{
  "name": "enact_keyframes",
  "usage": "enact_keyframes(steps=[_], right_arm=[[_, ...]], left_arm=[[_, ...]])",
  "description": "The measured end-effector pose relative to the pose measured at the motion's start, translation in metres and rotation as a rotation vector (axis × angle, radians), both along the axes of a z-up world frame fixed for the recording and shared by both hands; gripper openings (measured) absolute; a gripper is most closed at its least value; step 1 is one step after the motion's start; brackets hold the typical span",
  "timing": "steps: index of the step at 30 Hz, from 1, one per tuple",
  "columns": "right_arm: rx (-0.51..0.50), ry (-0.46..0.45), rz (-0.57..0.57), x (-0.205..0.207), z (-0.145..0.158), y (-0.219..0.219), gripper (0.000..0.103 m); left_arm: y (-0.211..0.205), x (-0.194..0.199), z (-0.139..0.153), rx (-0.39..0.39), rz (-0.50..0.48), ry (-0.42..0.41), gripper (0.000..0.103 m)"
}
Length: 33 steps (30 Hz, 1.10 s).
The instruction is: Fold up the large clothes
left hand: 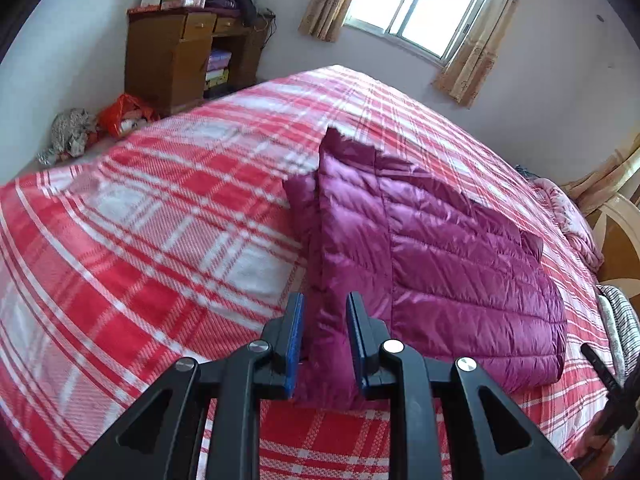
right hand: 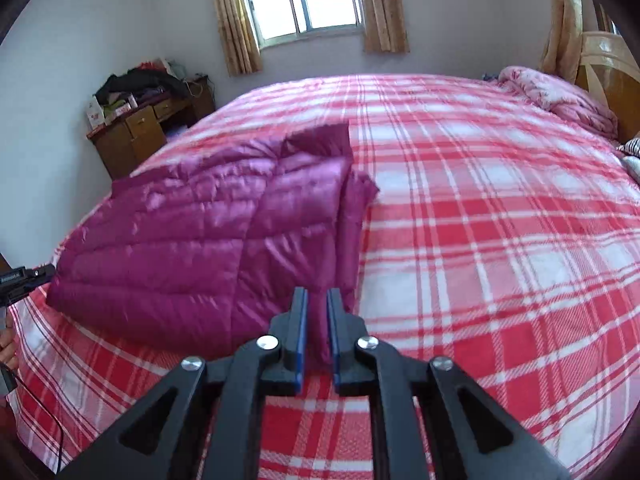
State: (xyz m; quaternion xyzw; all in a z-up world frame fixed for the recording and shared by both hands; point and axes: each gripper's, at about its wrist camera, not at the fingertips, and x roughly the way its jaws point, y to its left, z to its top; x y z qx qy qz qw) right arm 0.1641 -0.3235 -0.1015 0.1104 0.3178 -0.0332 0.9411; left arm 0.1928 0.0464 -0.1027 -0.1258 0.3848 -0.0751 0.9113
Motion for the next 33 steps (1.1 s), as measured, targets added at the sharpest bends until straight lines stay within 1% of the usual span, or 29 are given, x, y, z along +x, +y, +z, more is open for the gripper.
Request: enact_keyframes(steps=[1, 2, 3, 4, 5, 6, 7, 8, 9, 10, 11, 13, 15, 16, 17, 18, 19, 20, 22, 23, 25, 29, 31, 33], right_arm=[[-0.017, -0.039, -0.009, 0.007, 0.016, -0.001, 0.033], [-0.028, -0.070, -0.010, 0.016, 0.029, -0.002, 0.054], [-0.037, -0.111, -0.006, 0.030, 0.044, -0.001, 0.067], [-0.048, -0.139, 0.006, 0.044, 0.054, 0.000, 0.067], [-0.064, -0.152, 0.030, 0.063, 0.062, 0.003, 0.067], [-0.074, -0.144, 0.054, 0.084, 0.065, 0.003, 0.067], [-0.076, -0.118, 0.064, 0.108, 0.066, 0.005, 0.066], [-0.057, -0.087, 0.070, 0.133, 0.063, 0.005, 0.059], [-0.026, -0.057, 0.078, 0.150, 0.058, 0.004, 0.046], [-0.002, -0.020, 0.076, 0.172, 0.050, 0.003, 0.039], [-0.003, 0.016, 0.067, 0.187, 0.041, 0.003, 0.031], [-0.040, 0.074, 0.034, 0.214, 0.021, 0.007, 0.030], [-0.070, 0.106, -0.005, 0.227, 0.000, 0.001, 0.030], [-0.080, 0.131, -0.018, 0.232, -0.012, -0.004, 0.030], [-0.075, 0.159, -0.029, 0.236, -0.025, -0.011, 0.030], [-0.052, 0.173, -0.031, 0.236, -0.035, -0.019, 0.030], [-0.013, 0.162, -0.024, 0.234, -0.042, -0.027, 0.030], [0.018, 0.143, -0.023, 0.231, -0.045, -0.031, 0.030], [0.039, 0.131, -0.024, 0.226, -0.045, -0.034, 0.030], [0.048, 0.130, -0.022, 0.227, -0.045, -0.034, 0.030], [0.067, 0.133, -0.020, 0.229, -0.046, -0.037, 0.030], [0.094, 0.140, -0.027, 0.229, -0.047, -0.040, 0.029], [0.075, 0.148, -0.050, 0.222, -0.040, -0.042, 0.026], [0.054, 0.103, -0.094, 0.207, -0.030, -0.048, 0.026]], left_arm=[[-0.004, 0.005, 0.015, 0.027, 0.012, -0.037, 0.026], [-0.010, 0.011, 0.025, 0.043, 0.012, -0.063, 0.034], [-0.020, 0.021, 0.036, 0.064, 0.001, -0.091, 0.044], [-0.028, 0.029, 0.043, 0.081, -0.010, -0.113, 0.049], [-0.044, 0.044, 0.050, 0.114, -0.028, -0.142, 0.058], [-0.053, 0.057, 0.051, 0.139, -0.041, -0.154, 0.062], [-0.068, 0.071, 0.051, 0.171, -0.051, -0.159, 0.063], [-0.082, 0.089, 0.047, 0.205, -0.052, -0.151, 0.063], [-0.093, 0.104, 0.040, 0.230, -0.053, -0.138, 0.063], [-0.106, 0.123, 0.032, 0.254, -0.059, -0.122, 0.063], [-0.112, 0.132, 0.024, 0.268, -0.061, -0.108, 0.063], [-0.122, 0.155, 0.007, 0.291, -0.048, -0.082, 0.063], [-0.123, 0.173, -0.010, 0.309, -0.020, -0.059, 0.063], [-0.121, 0.180, -0.020, 0.316, -0.004, -0.040, 0.063], [-0.117, 0.188, -0.033, 0.304, 0.006, 0.000, 0.063], [-0.115, 0.192, -0.042, 0.273, 0.006, 0.029, 0.063], [-0.111, 0.193, -0.049, 0.236, 0.007, 0.041, 0.064], [-0.110, 0.192, -0.052, 0.226, 0.017, 0.036, 0.066], [-0.116, 0.189, -0.055, 0.263, 0.030, 0.014, 0.066], [-0.120, 0.187, -0.058, 0.294, 0.035, 0.006, 0.067], [-0.125, 0.188, -0.060, 0.321, 0.048, 0.002, 0.068], [-0.124, 0.190, -0.063, 0.324, 0.056, 0.014, 0.068], [-0.121, 0.191, -0.064, 0.319, 0.060, 0.019, 0.068], [-0.123, 0.192, -0.065, 0.323, 0.062, 0.017, 0.068]])
